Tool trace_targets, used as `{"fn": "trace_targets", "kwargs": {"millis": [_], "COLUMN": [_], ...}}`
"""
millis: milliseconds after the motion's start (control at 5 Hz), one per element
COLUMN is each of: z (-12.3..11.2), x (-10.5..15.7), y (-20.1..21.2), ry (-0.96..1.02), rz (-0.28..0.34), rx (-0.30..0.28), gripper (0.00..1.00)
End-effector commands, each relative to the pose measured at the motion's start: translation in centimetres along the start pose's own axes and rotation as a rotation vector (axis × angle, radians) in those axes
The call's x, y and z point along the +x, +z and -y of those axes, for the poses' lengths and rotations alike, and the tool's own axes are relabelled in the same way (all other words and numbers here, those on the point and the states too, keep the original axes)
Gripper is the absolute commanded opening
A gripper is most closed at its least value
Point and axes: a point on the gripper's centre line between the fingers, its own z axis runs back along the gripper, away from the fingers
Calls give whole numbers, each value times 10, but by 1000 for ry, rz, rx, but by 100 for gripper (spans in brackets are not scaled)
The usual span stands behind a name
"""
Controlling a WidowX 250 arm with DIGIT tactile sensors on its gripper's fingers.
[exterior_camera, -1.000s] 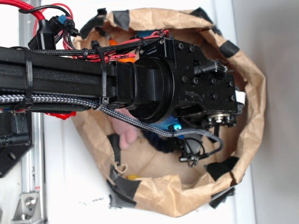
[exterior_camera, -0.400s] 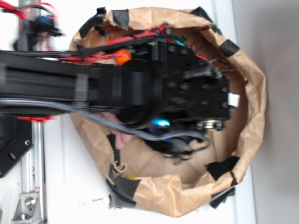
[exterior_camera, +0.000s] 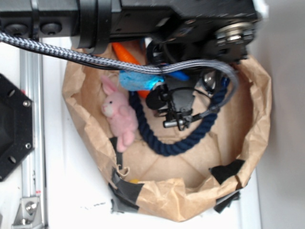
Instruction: Grab the blue sponge.
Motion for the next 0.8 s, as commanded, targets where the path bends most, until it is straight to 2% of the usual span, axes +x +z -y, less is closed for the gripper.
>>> {"fn": "trace_targets", "kwargs": {"millis": [0, 400, 600], "z": [22, 15, 13], "x": [-20, -53, -55], "y": [40, 38, 39], "ry": [-35, -26, -13], "rz": [135, 298, 298], "rx": [49, 45, 3], "gripper": [0, 0, 0]}}
